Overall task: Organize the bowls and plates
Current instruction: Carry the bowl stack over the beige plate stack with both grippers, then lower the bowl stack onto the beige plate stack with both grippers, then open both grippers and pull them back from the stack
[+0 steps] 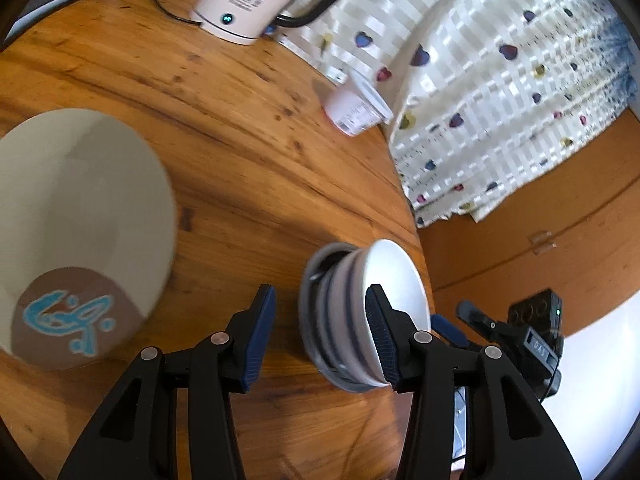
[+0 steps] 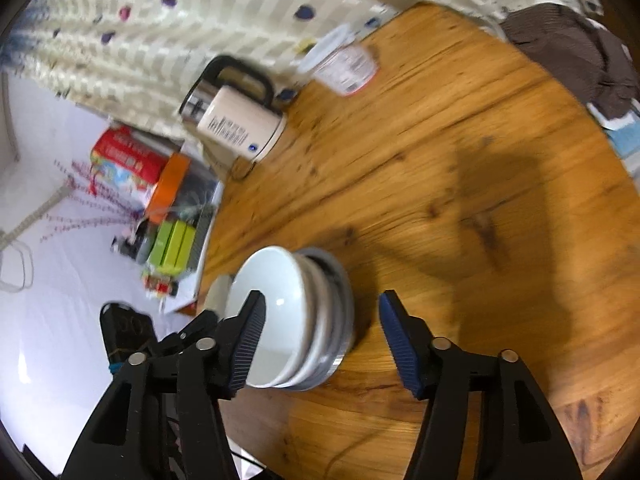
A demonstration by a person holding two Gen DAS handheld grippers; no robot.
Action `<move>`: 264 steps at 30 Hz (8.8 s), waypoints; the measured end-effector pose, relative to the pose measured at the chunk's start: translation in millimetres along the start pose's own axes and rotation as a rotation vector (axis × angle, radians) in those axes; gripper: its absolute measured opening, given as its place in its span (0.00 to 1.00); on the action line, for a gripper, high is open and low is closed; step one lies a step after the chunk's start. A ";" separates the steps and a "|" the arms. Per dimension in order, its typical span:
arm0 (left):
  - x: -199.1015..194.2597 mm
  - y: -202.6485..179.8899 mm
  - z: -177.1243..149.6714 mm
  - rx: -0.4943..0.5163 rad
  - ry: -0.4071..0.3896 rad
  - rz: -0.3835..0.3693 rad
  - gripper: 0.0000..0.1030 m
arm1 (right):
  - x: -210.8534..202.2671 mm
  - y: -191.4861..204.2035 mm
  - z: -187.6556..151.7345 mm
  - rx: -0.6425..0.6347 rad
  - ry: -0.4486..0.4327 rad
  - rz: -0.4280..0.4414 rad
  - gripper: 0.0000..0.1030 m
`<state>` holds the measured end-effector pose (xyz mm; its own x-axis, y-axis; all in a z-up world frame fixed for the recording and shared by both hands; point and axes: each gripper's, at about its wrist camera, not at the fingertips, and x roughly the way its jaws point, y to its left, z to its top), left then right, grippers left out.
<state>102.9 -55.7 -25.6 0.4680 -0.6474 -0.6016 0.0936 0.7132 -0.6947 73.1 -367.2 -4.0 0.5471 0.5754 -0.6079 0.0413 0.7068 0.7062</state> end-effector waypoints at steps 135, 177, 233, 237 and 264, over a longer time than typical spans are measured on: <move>-118.6 120.1 35.1 -0.086 -0.124 0.232 0.07 | 198.7 156.7 -21.8 -0.217 0.378 0.077 0.06; -116.6 121.9 32.6 -0.137 -0.127 0.192 0.08 | 194.5 134.5 -20.9 -0.088 0.412 0.160 0.08; -143.7 77.8 -0.9 0.017 -0.205 0.288 0.11 | 129.1 174.3 -50.7 -0.422 0.246 0.007 0.34; -142.5 64.0 -13.0 0.089 -0.214 0.345 0.11 | 123.7 181.1 -65.0 -0.509 0.223 -0.044 0.37; -116.6 32.3 -66.7 0.224 -0.207 0.608 0.11 | 112.8 204.3 -141.6 -0.815 0.158 -0.235 0.56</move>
<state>-7.2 24.9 -4.2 0.6516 -0.0650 -0.7558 -0.0703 0.9869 -0.1454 24.9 -99.6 20.4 0.4740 0.3854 -0.7917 -0.5071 0.8545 0.1123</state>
